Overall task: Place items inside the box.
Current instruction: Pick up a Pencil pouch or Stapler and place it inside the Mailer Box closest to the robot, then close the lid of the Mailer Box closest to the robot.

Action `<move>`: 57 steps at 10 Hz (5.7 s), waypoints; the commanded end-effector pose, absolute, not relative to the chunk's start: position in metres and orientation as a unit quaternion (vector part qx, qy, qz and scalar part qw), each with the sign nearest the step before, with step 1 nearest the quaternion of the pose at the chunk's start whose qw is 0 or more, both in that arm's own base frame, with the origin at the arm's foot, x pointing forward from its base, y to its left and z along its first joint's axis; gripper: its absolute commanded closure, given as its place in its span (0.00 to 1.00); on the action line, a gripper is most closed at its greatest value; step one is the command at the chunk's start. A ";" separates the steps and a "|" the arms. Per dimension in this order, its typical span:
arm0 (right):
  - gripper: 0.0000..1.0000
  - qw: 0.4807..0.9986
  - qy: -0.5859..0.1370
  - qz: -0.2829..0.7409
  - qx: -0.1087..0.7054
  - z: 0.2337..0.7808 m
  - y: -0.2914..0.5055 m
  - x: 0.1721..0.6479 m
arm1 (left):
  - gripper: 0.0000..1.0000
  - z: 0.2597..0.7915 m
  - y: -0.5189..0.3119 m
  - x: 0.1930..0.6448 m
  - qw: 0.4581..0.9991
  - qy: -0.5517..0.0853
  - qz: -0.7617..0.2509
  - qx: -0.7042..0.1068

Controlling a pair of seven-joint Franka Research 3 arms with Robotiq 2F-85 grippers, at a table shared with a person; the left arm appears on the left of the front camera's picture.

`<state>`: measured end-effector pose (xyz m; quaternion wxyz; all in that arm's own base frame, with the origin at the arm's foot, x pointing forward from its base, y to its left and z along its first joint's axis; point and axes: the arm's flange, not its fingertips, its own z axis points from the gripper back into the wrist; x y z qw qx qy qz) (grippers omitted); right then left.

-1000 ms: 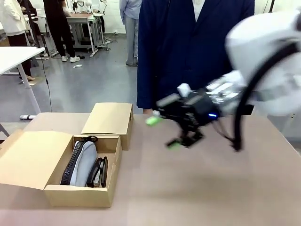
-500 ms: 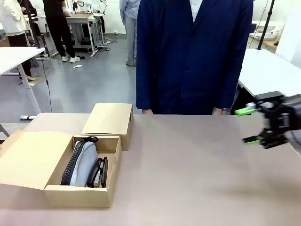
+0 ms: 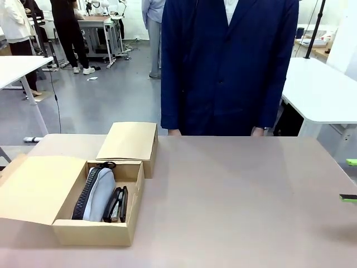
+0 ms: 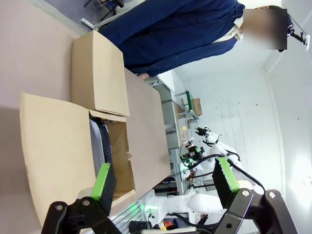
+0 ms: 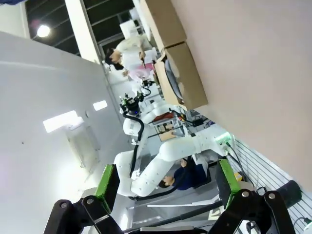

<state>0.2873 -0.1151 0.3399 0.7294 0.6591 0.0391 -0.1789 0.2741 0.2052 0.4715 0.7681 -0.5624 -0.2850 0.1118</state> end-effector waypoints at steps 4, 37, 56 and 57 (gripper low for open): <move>0.00 0.741 0.034 -0.169 0.648 0.376 -0.093 0.298 | 0.00 0.472 0.204 0.274 0.762 -0.296 0.104 -0.567; 0.00 0.741 0.034 -0.169 0.648 0.376 -0.093 0.298 | 0.00 0.375 0.206 0.307 0.711 -0.367 -0.533 -0.275; 0.00 0.741 0.034 -0.169 0.648 0.376 -0.093 0.298 | 0.00 0.349 0.229 0.305 0.736 -0.327 -0.562 -0.188; 0.00 0.741 0.034 -0.169 0.648 0.376 -0.093 0.298 | 0.00 0.346 0.227 0.305 0.739 -0.317 -0.568 -0.175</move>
